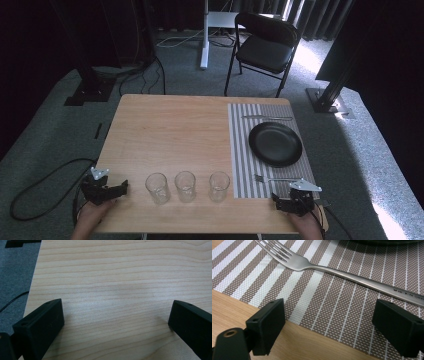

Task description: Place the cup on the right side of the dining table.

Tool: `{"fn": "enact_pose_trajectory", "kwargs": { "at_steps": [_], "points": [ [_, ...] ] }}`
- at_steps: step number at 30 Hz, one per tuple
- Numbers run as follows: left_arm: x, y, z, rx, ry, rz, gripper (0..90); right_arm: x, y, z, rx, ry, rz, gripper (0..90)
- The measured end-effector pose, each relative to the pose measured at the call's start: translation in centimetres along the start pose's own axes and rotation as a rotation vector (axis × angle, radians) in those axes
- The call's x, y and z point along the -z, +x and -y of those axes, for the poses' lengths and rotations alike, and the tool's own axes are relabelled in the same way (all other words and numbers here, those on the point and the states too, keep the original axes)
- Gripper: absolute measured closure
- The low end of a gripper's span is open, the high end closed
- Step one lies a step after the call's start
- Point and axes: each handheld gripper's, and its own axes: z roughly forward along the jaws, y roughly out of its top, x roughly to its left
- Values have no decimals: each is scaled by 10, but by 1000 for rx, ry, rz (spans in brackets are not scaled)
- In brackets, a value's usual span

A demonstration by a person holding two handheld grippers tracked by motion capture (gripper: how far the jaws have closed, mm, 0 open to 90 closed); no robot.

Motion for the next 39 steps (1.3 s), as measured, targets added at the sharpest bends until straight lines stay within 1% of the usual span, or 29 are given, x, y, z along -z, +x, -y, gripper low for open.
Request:
{"fn": "enact_pose_trajectory", "kwargs": {
  "at_steps": [15, 18, 27, 28, 30, 34, 36, 39],
  "points": [
    [0, 1, 0, -6, 1, 5, 6, 0, 0, -1, 1, 6, -1, 108],
    [0, 1, 0, -5, 1, 5, 6, 0, 0, -2, -1, 20, 2, 108],
    [0, 1, 0, -5, 1, 5, 6, 2, 2, -3, 12, 29, -3, 115],
    [0, 1, 0, -6, 1, 5, 6, 3, 2, -3, 5, 32, -16, 115],
    [0, 1, 0, -6, 1, 5, 6, 3, 2, -3, 3, 31, -23, 115],
    [0, 1, 0, -5, 1, 5, 6, 4, 2, -2, -1, 26, -28, 129],
    [0, 1, 0, -6, 1, 5, 5, 6, 3, -2, -2, 14, -38, 128],
    [0, 1, 0, -6, 1, 5, 6, 7, 4, -3, 1, 15, -40, 128]
  ]
}}
